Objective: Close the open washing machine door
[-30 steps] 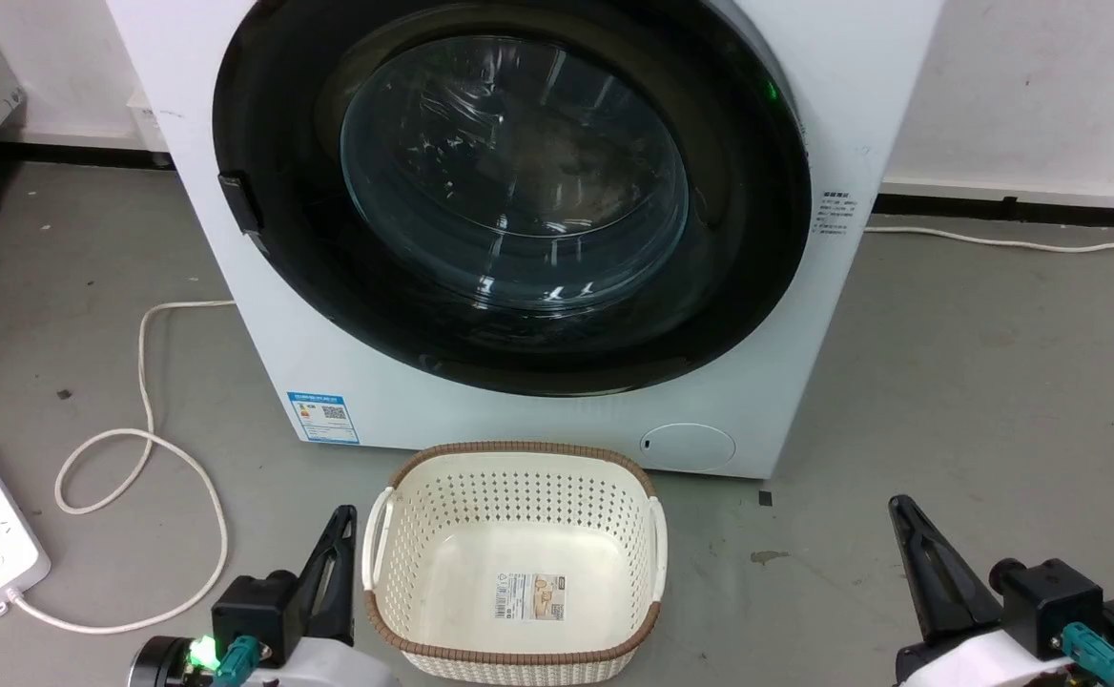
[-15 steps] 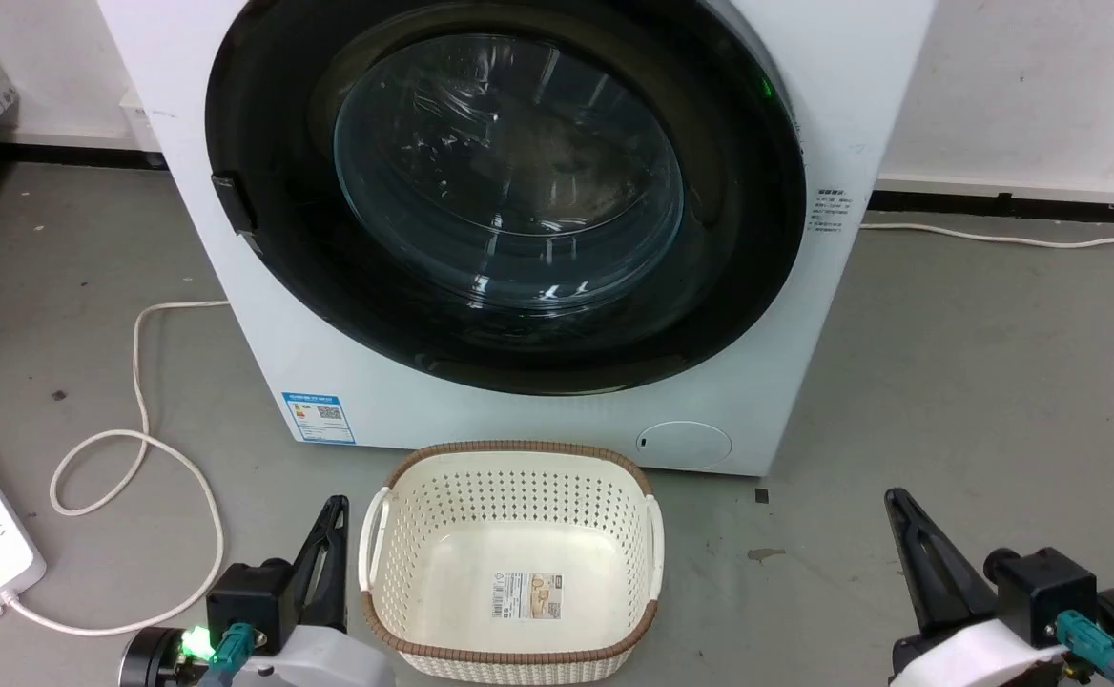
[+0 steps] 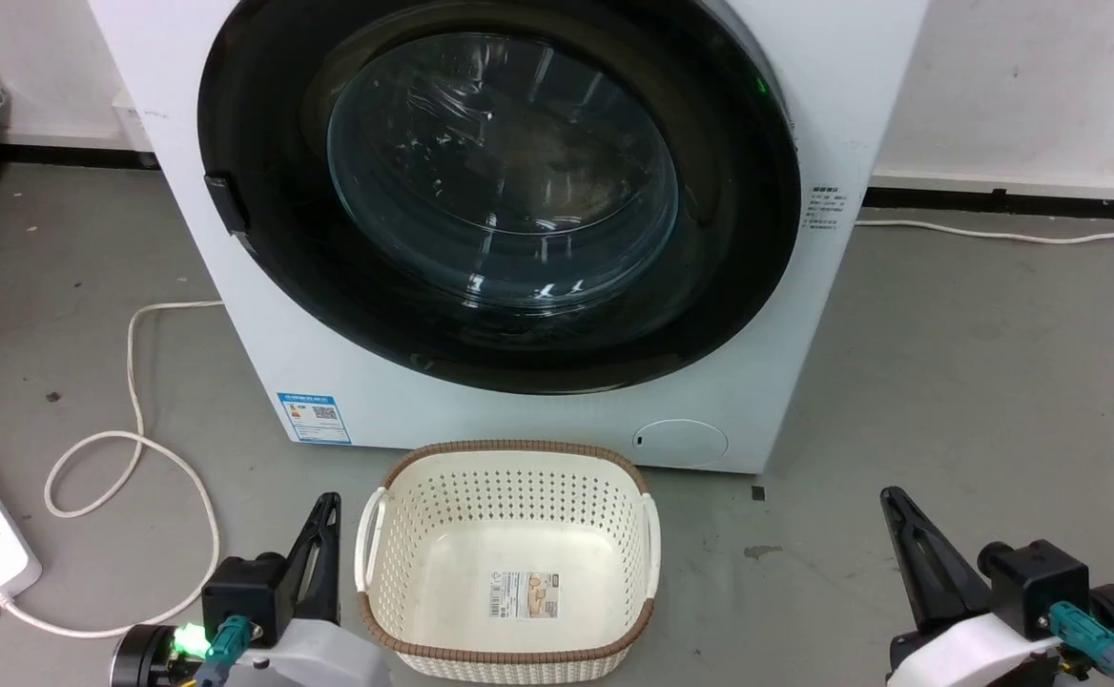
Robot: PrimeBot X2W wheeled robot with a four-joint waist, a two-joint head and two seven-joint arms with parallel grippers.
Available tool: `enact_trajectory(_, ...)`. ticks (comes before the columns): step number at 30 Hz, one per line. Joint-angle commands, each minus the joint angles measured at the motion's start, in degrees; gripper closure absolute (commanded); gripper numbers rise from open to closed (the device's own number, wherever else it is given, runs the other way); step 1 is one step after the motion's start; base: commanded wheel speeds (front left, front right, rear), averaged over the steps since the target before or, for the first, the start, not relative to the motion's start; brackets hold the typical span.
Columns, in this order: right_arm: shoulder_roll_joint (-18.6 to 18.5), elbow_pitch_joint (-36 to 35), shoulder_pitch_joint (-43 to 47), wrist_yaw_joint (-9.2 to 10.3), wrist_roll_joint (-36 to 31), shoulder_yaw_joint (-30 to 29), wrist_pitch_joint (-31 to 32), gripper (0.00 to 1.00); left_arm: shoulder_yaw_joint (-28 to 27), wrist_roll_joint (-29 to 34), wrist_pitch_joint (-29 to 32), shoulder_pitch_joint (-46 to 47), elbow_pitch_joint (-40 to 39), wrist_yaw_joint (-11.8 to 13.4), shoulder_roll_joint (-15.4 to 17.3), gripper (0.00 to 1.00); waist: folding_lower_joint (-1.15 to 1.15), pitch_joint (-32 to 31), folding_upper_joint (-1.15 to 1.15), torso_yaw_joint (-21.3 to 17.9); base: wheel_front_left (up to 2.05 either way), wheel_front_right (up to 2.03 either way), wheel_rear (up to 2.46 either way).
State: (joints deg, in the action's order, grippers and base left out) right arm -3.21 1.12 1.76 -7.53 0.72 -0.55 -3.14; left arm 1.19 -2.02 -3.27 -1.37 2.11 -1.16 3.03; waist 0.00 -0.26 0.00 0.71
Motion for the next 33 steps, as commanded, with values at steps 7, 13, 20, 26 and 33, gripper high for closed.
enact_trajectory(7,0.3,-0.6,-1.1,0.03,-0.4,0.2,0.8,1.0,-0.4,1.0,0.9,1.0,-0.8,0.5,-0.1,1.0,0.0,0.1,0.0,-0.2,0.0,0.0,0.0)
enact_trajectory(13,0.3,-0.7,-1.3,0.04,-0.5,0.3,1.5,1.0,-0.6,1.3,1.6,1.1,-1.2,0.7,-0.1,1.0,0.0,0.1,0.0,-0.3,0.0,0.0,0.0)
enact_trajectory(20,0.3,-1.0,-1.6,0.04,-0.6,0.5,2.6,1.0,-1.0,1.8,2.7,1.3,-1.8,1.0,-0.1,1.0,0.0,0.2,0.0,-0.6,0.0,0.0,0.0)
enact_trajectory(26,0.3,-1.1,-1.8,0.04,-0.7,0.6,3.1,1.0,-1.2,2.0,3.3,1.4,-2.1,1.2,-0.1,1.0,0.0,0.3,0.0,-0.7,0.0,0.0,0.0)
enact_trajectory(33,0.3,-1.1,-1.8,0.04,-0.7,0.6,3.1,1.0,-1.2,2.0,3.3,1.4,-2.1,1.2,-0.1,1.0,0.0,0.3,0.0,-0.7,0.0,0.0,0.0)
